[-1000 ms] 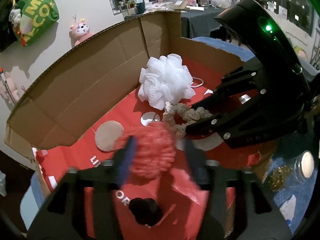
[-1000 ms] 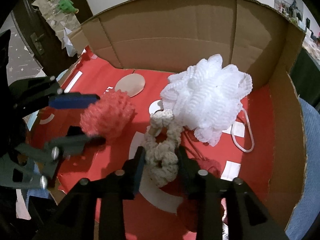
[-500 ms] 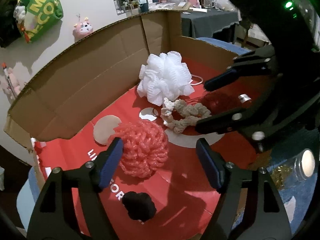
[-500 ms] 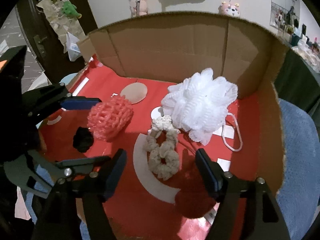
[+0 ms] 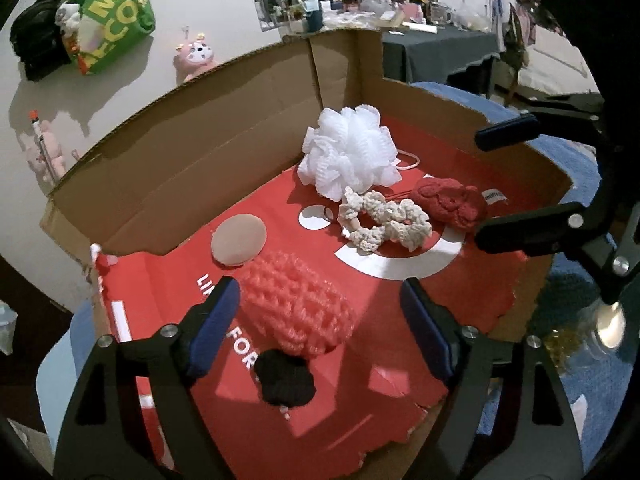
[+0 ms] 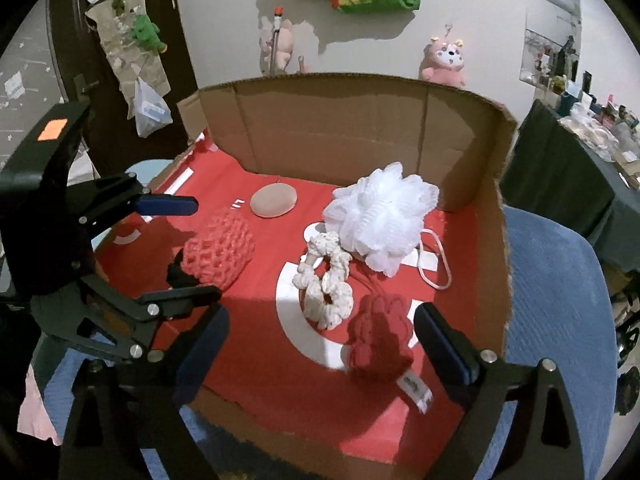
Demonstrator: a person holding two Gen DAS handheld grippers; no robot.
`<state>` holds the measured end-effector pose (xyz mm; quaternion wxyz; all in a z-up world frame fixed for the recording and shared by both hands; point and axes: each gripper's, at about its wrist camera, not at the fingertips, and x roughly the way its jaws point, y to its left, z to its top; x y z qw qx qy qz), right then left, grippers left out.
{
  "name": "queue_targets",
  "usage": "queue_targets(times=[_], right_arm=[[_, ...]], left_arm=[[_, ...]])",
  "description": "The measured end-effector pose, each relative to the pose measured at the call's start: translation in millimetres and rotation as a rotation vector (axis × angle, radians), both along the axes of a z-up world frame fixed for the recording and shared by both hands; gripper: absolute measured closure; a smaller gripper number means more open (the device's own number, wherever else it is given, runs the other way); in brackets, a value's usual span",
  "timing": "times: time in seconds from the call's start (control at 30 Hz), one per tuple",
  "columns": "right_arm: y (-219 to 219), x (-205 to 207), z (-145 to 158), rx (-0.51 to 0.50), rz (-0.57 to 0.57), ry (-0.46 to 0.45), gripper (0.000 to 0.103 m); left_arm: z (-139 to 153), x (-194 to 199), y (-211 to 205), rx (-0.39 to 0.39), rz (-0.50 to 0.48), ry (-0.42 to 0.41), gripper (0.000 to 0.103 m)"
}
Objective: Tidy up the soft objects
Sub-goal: 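Move both grippers back to the blanket toward the white cotton and tissue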
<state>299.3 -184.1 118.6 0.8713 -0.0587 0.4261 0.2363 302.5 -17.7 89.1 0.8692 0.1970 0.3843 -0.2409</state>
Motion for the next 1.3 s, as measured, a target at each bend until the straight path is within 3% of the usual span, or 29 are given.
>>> queue_targets(times=[0.2,0.33,0.53,0.77,1.0,1.3], right_arm=[[-16,-33,22,0.054,-0.034,-0.067,0.003],[-25,-64,42,0.075,-0.057,-0.140,0.000],[-29,-116,68,0.070,-0.088,-0.265,0.000],[-31,-191,83,0.079,-0.122,-0.410,0.000],[-30,-250,69,0.101,-0.165,-0.475,0.000],[-31,-290,28,0.117,-0.233,-0.513,0.000]], left_arm=[[24,-31,13,-0.088,0.054,-0.042,0.021],[45,-65,24,-0.170,0.103,-0.099,0.011],[67,-121,37,-0.298,0.152,-0.181,0.011],[82,-198,45,-0.378,0.207,-0.328,0.003],[73,-256,47,-0.447,0.265,-0.392,0.000],[34,-298,42,-0.454,0.348,-0.420,0.000]])
